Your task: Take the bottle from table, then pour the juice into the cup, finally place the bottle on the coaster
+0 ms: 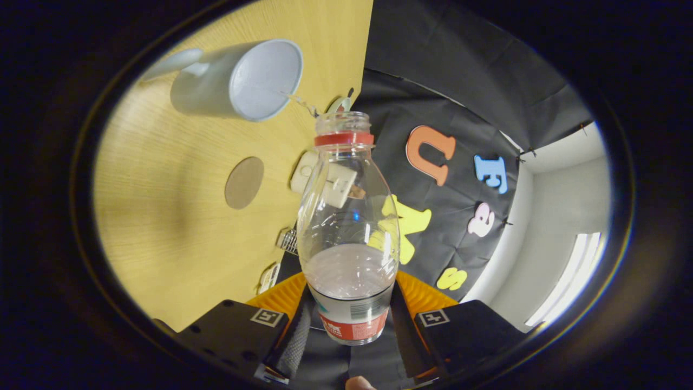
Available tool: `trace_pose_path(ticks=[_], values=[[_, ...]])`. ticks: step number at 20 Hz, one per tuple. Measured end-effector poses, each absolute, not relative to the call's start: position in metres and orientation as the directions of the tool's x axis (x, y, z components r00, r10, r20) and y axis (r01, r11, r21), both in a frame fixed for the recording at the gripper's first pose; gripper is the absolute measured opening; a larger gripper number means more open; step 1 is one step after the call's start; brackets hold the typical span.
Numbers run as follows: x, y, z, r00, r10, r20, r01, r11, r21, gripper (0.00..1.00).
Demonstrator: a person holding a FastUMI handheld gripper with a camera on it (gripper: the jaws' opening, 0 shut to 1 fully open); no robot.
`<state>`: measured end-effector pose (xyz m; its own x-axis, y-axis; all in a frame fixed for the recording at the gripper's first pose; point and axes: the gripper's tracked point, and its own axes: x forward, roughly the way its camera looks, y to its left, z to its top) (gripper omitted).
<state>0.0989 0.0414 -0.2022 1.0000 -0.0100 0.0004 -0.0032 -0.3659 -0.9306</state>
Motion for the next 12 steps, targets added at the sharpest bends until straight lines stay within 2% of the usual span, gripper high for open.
trace_pose_path(ticks=[12], values=[[0.1003,0.0502,-0.1919,1.000,0.017,0.019,0.024,-0.420,-0.907,0.75]])
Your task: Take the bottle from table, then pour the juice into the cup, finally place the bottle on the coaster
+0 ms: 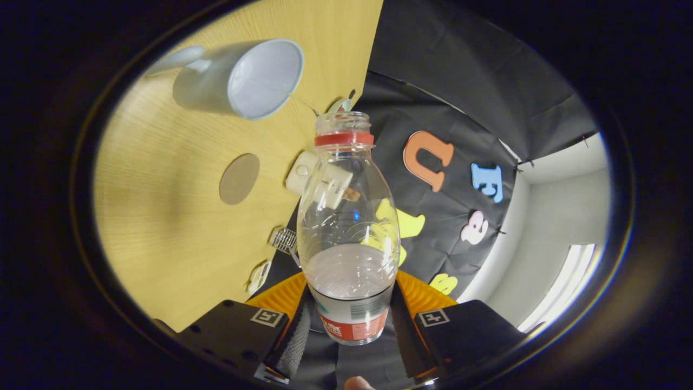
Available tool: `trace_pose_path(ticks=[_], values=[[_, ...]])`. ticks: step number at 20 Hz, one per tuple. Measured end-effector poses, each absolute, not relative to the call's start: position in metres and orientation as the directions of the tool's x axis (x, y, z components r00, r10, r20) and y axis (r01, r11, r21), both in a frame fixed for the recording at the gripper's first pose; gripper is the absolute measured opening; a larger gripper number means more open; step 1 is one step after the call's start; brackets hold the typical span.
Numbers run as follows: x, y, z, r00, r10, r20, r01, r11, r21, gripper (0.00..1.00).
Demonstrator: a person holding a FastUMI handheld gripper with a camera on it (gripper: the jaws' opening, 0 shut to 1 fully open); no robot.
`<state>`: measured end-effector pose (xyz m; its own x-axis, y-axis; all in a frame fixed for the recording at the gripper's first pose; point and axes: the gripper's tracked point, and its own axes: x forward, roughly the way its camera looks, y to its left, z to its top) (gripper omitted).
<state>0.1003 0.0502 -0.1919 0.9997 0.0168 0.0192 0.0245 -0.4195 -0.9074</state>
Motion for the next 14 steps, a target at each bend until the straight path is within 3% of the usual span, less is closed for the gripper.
trace_pose_path(ticks=[14], values=[[0.1012,0.0559,-0.1919,0.999,0.036,0.029,0.042,-0.426,-0.904,0.75]])
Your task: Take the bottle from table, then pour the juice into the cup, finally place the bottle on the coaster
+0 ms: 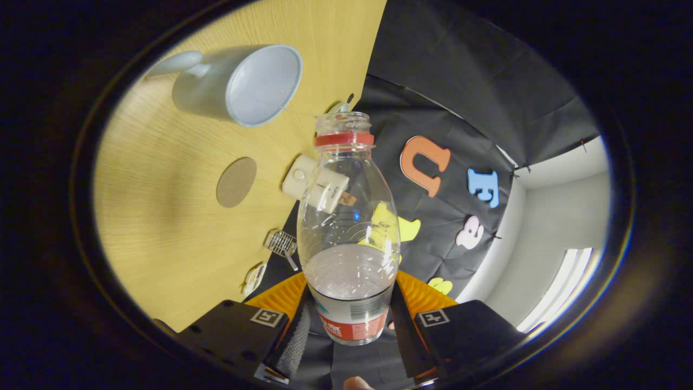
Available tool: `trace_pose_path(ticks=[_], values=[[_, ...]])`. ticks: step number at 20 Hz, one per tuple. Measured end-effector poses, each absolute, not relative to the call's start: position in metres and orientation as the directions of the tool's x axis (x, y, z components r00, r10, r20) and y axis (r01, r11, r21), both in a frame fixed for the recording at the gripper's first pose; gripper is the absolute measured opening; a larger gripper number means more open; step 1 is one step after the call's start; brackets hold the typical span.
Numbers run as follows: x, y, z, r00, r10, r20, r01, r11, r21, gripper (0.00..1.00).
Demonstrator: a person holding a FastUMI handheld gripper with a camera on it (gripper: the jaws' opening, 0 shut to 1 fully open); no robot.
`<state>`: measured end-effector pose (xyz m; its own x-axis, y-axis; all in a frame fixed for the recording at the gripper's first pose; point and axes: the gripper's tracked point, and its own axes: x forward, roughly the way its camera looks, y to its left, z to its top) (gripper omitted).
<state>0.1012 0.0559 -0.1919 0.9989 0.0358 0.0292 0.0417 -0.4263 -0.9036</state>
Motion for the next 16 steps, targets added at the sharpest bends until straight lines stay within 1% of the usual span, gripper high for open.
trace_pose_path(ticks=[8,13,16], values=[[0.101,0.054,-0.193,0.999,0.035,0.029,0.041,-0.413,-0.910,0.75],[0.099,0.052,-0.205,1.000,0.026,0.002,0.011,-0.365,-0.931,0.76],[0.097,0.048,-0.213,0.999,0.007,-0.031,-0.028,-0.287,-0.957,0.76]])
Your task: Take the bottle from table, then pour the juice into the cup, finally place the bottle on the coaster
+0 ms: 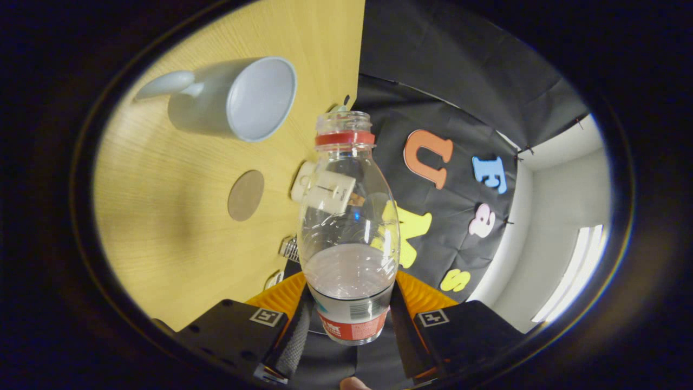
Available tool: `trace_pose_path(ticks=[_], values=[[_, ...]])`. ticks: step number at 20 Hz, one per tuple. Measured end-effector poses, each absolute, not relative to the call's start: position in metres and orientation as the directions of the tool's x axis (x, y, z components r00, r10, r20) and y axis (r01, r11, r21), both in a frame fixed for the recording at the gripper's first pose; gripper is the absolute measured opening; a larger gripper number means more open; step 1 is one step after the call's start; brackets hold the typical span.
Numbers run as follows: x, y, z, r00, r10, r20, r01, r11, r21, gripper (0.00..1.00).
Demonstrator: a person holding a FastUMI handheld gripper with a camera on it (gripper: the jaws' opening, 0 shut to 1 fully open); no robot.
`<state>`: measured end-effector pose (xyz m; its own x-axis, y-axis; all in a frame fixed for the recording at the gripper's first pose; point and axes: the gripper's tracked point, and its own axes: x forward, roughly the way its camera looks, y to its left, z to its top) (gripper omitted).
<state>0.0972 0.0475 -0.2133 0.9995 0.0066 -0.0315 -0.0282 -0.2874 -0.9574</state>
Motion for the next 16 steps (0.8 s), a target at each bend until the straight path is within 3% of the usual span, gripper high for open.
trace_pose_path(ticks=[8,16], values=[[0.085,0.041,-0.229,0.992,-0.012,-0.128,-0.128,0.044,-0.991,0.76],[0.064,0.053,-0.232,0.977,0.055,-0.208,-0.211,0.447,-0.869,0.76]])
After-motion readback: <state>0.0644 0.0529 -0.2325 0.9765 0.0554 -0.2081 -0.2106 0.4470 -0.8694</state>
